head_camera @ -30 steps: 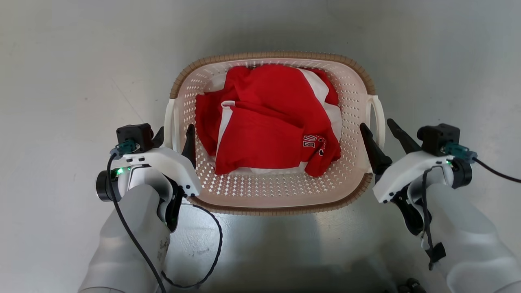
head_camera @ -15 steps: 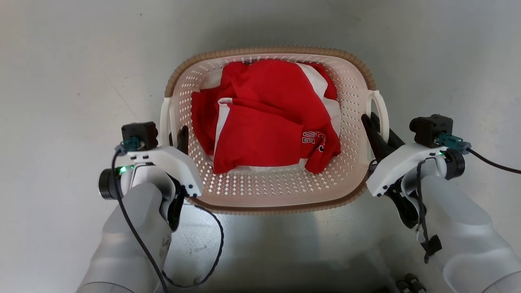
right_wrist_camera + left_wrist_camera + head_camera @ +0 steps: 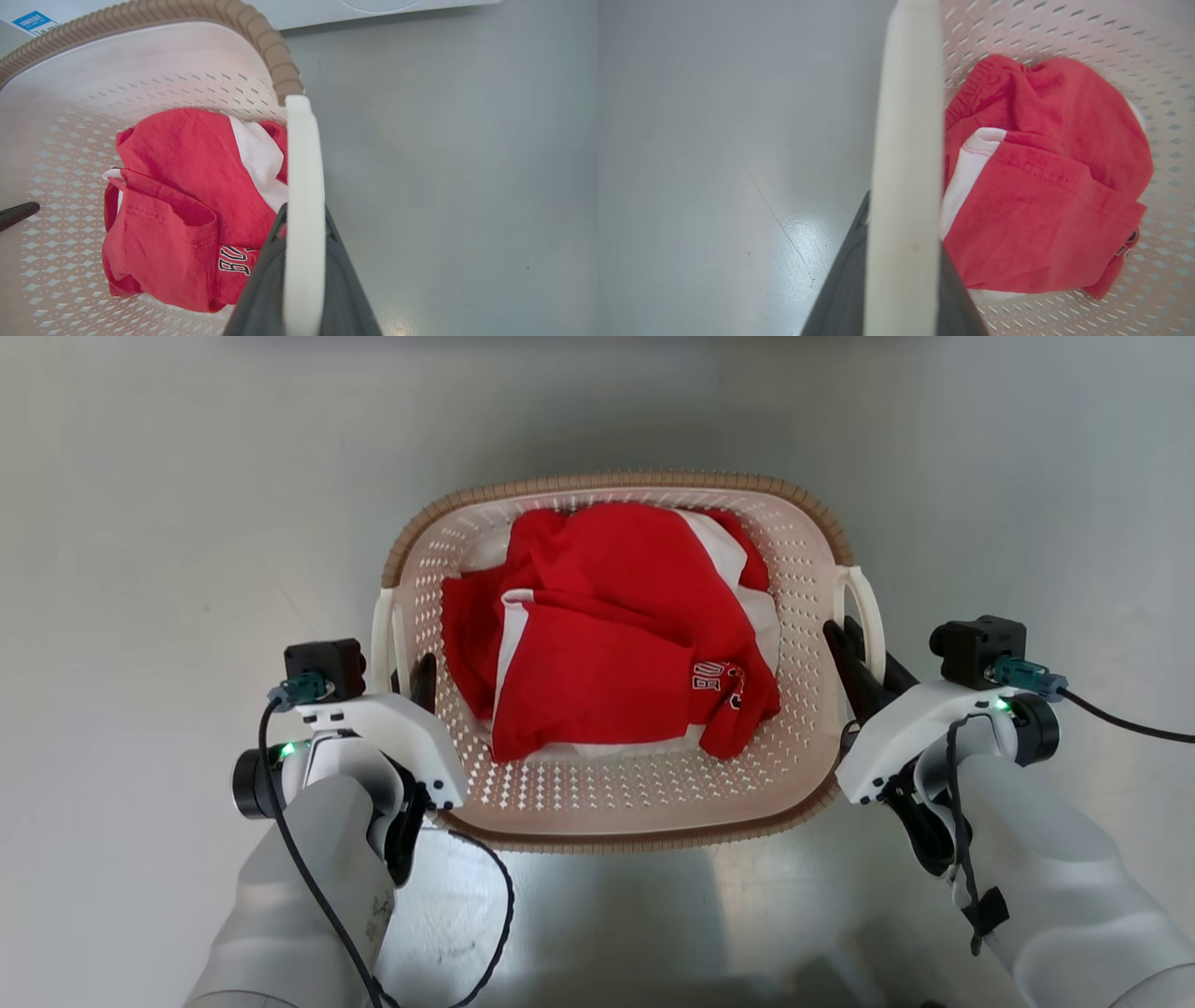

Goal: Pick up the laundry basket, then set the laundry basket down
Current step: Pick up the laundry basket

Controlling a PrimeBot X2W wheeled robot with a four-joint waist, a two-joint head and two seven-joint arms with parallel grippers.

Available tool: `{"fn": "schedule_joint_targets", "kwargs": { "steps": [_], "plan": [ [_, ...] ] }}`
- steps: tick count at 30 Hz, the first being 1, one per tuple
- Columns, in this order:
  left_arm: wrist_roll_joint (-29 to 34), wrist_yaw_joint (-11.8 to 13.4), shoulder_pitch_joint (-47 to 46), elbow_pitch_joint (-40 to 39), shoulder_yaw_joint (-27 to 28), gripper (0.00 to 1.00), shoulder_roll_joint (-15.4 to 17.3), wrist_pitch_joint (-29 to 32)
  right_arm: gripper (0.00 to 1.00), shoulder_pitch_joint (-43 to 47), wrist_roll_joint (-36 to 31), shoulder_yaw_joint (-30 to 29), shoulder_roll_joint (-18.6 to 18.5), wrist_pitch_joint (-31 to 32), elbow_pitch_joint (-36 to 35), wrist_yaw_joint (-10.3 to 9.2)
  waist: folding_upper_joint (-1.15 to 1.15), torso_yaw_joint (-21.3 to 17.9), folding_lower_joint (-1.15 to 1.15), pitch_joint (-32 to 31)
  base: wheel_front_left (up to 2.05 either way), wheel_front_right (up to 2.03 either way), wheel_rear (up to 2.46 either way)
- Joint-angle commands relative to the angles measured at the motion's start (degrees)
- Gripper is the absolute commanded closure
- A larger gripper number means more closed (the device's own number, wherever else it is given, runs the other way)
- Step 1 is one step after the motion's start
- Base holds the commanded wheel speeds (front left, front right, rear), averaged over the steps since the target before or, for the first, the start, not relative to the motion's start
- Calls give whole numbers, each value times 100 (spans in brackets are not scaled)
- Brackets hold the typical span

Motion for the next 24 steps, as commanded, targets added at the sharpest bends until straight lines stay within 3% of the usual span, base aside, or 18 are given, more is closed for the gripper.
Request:
{"fn": "schedule_joint_targets", "kwargs": {
  "steps": [1, 13, 24],
  "plan": [
    [-95, -64, 243, 36, 89, 100, 138, -30, 100, 240, 79, 136, -6, -39, 3, 41, 0, -53, 0, -273, 0, 0, 0],
    [-418, -301, 476, 474, -187, 100, 138, 25, 100, 193, 654, 841, 100, -6, 573, 41, 0, -227, 0, -1568, 0, 0, 0],
    [-623, -372, 877, 648, -283, 100, 147, 564, 100, 270, 1291, 1637, 211, 458, 911, 41, 0, -362, 0, -2610, 0, 0, 0]
  ]
}}
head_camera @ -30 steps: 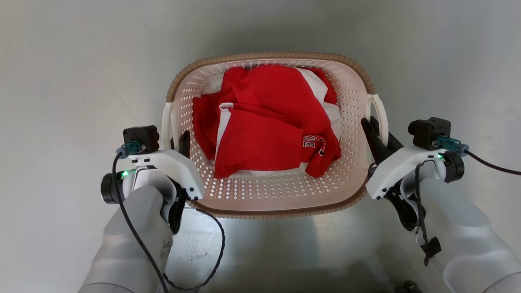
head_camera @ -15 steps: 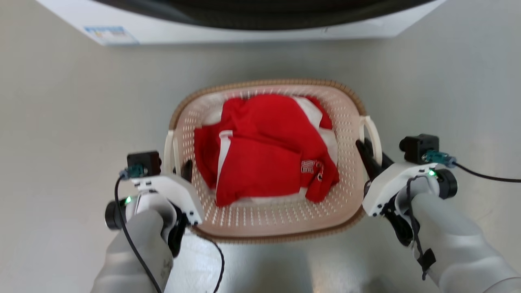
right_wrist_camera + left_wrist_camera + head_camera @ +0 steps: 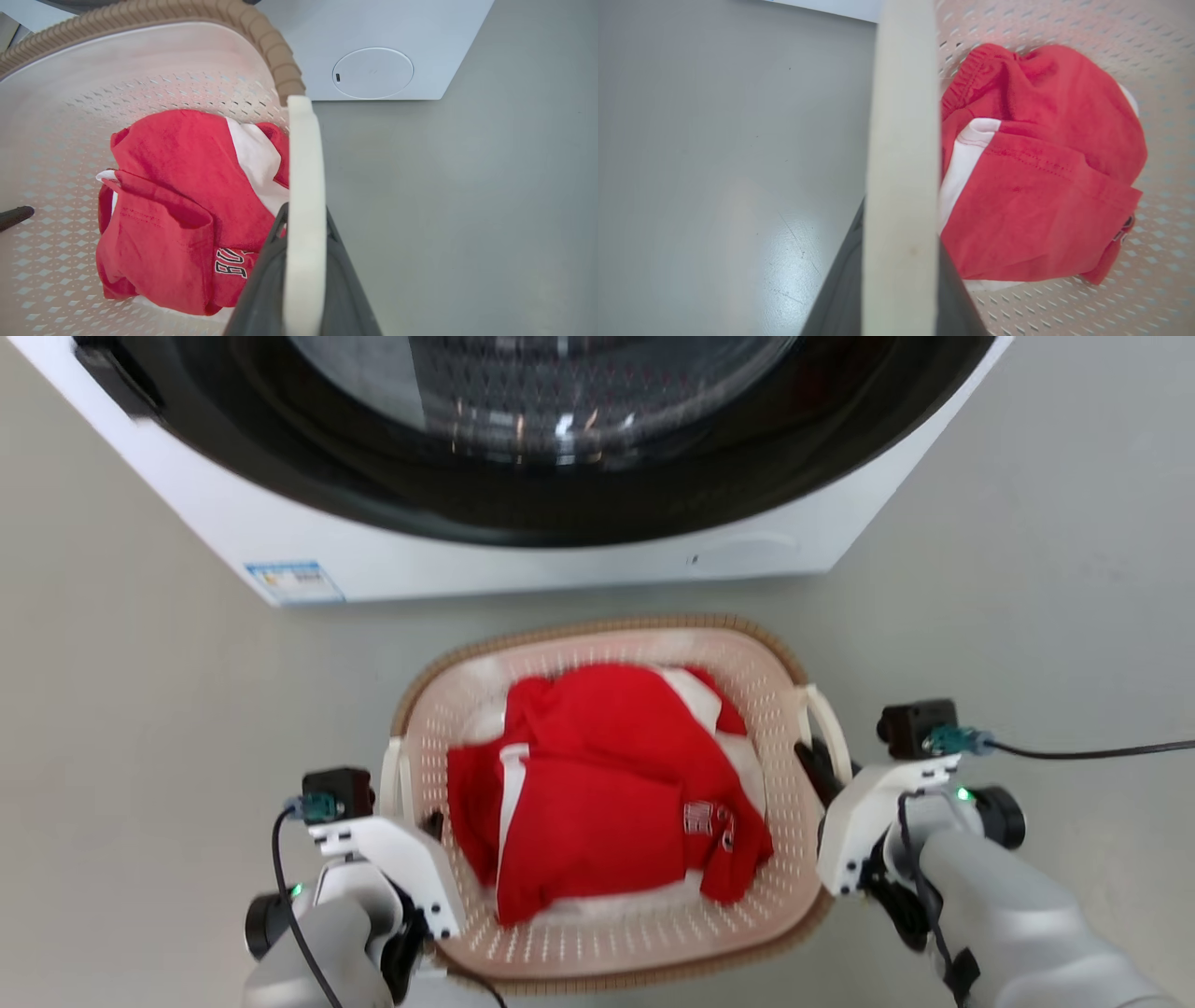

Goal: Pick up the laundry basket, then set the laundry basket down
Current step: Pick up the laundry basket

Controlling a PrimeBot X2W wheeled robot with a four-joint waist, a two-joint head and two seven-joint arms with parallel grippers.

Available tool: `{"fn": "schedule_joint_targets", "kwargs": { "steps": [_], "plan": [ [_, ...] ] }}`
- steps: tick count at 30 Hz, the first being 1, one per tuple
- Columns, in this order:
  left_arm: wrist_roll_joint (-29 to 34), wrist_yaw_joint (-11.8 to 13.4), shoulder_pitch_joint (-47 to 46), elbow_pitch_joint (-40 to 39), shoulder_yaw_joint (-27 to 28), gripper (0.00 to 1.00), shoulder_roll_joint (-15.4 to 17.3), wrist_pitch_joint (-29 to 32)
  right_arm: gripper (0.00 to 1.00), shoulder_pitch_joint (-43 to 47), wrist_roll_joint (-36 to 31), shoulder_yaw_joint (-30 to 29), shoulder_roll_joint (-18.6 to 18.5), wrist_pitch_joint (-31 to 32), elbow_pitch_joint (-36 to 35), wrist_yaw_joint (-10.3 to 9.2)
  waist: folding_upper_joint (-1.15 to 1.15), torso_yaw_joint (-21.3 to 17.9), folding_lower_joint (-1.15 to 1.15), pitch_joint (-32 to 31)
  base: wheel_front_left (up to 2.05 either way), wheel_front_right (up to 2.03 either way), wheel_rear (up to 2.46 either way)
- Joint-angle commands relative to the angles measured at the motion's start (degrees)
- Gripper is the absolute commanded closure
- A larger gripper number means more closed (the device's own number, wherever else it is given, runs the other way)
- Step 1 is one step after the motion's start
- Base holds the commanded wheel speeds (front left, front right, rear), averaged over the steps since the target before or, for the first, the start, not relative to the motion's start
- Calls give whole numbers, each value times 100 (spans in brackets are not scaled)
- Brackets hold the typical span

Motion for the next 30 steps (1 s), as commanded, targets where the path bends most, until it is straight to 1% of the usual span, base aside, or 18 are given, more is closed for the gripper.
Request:
{"fn": "schedule_joint_targets", "kwargs": {
  "steps": [1, 6, 13, 20, 30],
  "plan": [
    [-31, -72, 194, 1, 78, 100, 165, 142, 100, 225, 111, 145, -26, 40, 19, 40, 0, -61, 0, -370, 0, 0, 0],
    [-99, -95, 317, 14, 29, 100, 168, 468, 100, 283, 365, 399, -50, 312, 114, 40, 0, -33, 0, -747, 0, 0, 0],
    [-205, -109, 493, 21, 23, 100, 186, 655, 100, 356, 643, 644, -5, 652, 186, 40, 0, -25, 0, -1179, 0, 0, 0],
    [-357, -122, 642, 24, -70, 100, 171, 1022, 100, 434, 931, 906, 2, 900, 220, 40, 0, 15, 0, -1576, 0, 0, 0],
    [-633, -126, 737, 1, -299, 100, 160, 1758, 100, 477, 1342, 1118, -54, 1358, 253, 40, 0, 29, 0, -1842, 0, 0, 0]
  ]
}}
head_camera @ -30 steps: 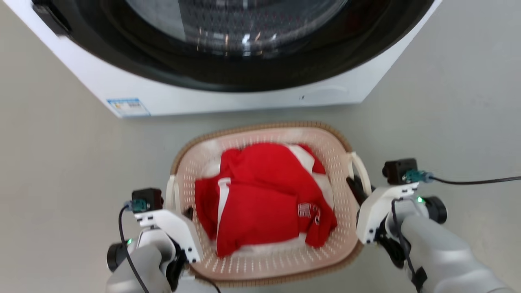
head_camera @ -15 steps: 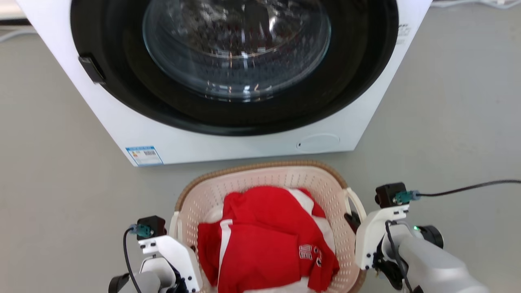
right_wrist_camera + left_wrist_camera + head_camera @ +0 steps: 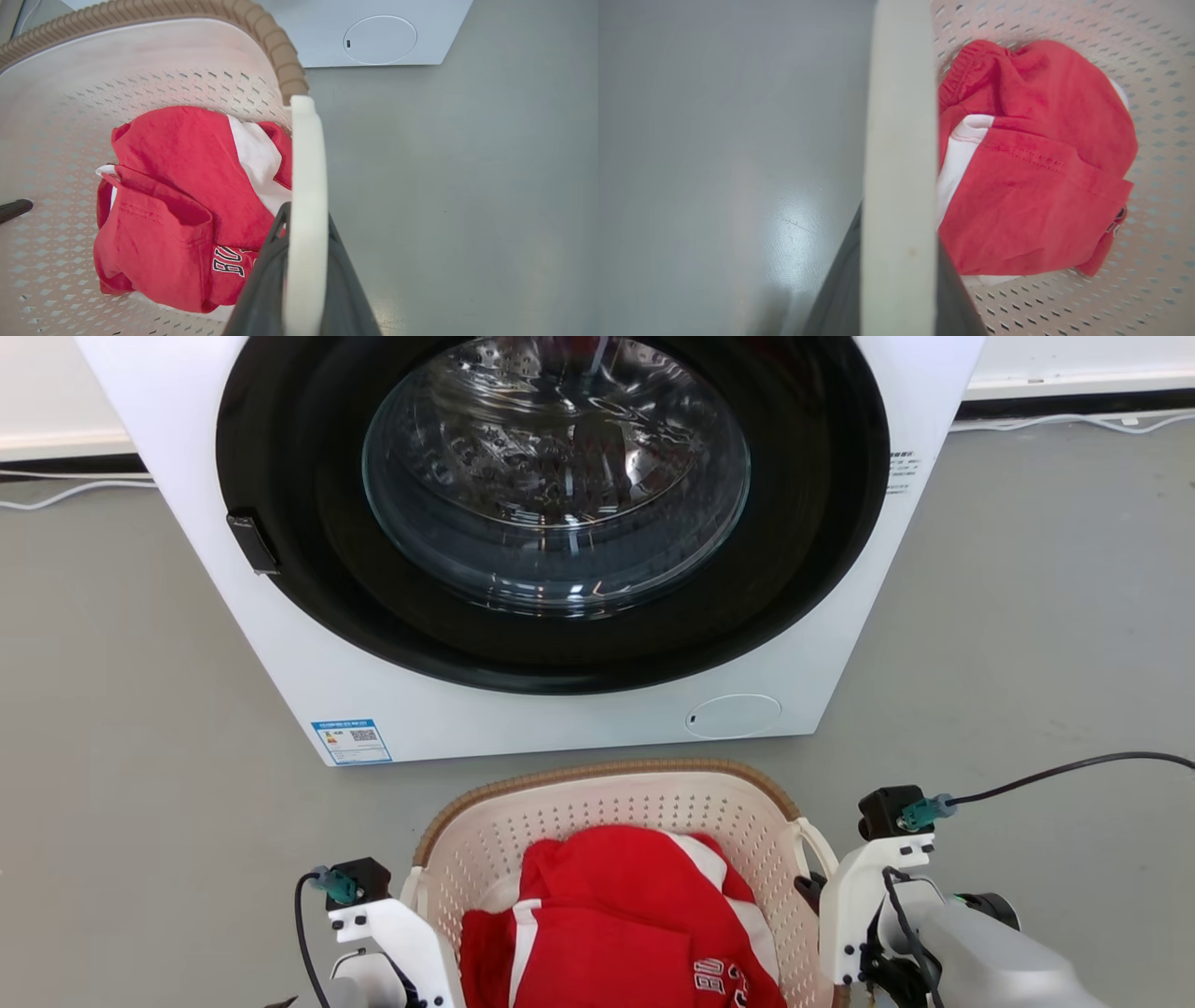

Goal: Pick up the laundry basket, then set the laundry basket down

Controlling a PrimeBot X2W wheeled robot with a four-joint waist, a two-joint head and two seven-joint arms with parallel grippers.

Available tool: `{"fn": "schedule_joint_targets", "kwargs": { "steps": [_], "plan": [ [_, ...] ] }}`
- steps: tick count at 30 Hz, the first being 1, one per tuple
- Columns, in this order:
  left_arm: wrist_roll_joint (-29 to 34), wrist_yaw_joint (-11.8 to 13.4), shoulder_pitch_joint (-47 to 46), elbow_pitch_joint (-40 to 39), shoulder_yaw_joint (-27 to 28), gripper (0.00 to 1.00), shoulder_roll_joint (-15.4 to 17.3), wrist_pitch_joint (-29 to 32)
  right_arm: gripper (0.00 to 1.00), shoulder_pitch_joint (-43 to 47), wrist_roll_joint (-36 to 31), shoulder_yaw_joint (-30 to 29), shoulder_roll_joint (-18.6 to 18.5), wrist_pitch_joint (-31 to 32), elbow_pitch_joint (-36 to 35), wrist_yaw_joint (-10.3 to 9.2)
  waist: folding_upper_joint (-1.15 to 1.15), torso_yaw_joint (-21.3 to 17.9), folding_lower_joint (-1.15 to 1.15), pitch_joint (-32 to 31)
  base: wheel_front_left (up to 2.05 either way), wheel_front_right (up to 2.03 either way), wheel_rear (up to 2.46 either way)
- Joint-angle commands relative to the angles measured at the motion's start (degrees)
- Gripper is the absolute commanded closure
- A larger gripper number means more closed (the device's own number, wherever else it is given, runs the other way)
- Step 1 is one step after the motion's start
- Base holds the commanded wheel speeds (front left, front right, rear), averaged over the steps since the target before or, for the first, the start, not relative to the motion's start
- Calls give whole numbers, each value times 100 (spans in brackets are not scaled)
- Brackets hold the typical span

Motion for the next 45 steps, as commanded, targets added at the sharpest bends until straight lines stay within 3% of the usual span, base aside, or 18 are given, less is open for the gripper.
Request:
{"fn": "schedule_joint_targets", "kwargs": {
  "steps": [1, 19, 45],
  "plan": [
    [-82, -85, 16, -67, 78, 100, 121, 93, 100, -6, 64, 49, -113, -10, -15, 40, 0, -16, 0, -22, 0, 0, 0],
    [-398, -85, 19, -90, -162, 100, 157, 480, 100, -199, 394, 457, -187, 361, -35, 40, 0, -76, 0, -58, 0, 0, 0],
    [-647, -86, 88, -90, -471, 100, 187, 301, 100, -167, 710, 738, -151, 238, -54, 40, 0, -123, 0, -138, 0, 0, 0]
  ]
}}
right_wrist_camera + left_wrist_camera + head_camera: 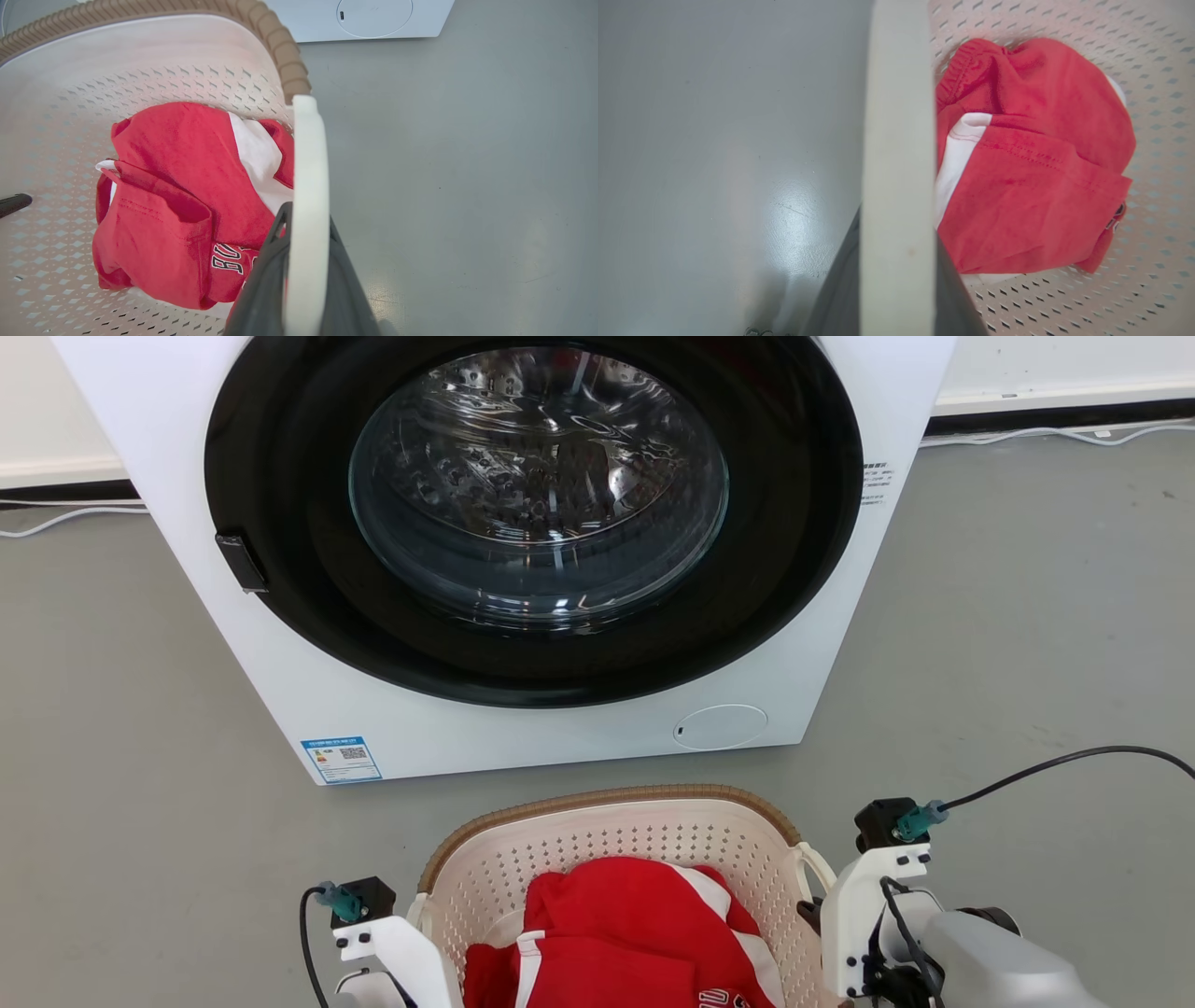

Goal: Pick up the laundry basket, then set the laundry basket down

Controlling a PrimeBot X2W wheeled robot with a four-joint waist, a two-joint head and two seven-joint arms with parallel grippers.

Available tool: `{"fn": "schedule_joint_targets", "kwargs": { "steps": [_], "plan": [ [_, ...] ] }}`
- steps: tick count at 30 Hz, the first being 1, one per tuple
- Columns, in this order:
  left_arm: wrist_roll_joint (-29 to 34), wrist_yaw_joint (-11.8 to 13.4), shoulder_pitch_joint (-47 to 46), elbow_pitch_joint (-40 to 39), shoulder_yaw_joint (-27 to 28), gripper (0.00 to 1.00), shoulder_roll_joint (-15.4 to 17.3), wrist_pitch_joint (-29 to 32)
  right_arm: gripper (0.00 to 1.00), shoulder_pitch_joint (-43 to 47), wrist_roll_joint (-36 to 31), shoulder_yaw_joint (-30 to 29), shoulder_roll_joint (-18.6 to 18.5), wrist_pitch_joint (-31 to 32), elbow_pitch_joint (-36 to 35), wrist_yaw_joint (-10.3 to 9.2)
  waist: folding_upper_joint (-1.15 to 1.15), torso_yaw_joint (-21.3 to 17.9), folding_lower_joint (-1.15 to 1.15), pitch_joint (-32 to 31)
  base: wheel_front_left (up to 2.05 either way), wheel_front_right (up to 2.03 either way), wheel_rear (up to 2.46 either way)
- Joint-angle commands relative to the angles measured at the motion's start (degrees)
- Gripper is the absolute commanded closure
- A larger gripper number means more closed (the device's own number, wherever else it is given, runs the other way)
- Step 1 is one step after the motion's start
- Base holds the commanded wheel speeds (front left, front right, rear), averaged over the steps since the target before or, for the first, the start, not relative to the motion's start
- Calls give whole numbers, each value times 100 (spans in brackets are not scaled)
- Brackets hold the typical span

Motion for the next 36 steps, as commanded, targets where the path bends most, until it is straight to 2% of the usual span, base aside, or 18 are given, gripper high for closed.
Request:
{"fn": "schedule_joint_targets", "kwargs": {
  "steps": [1, 17, 31, 36],
  "plan": [
    [-39, -90, -12, -85, 81, 100, 147, -17, 100, -101, 37, 39, -75, -143, -38, 42, 0, -4, 0, -9, 0, 0, 0],
    [-104, -90, -116, -71, -102, 100, 202, -176, 100, -161, 176, 121, -83, -239, -82, 42, 0, 0, 0, 179, 0, 0, 0],
    [50, -22, -661, -60, -234, 100, 195, -939, 100, -522, 143, 150, -259, -877, -127, 42, 0, 113, 0, 1233, 0, 0, 0],
    [84, 124, -917, -56, -249, 100, 154, -1426, 100, -648, 181, 124, -370, -1375, -222, 42, 0, 200, 0, 1794, 0, 0, 0]
  ]
}}
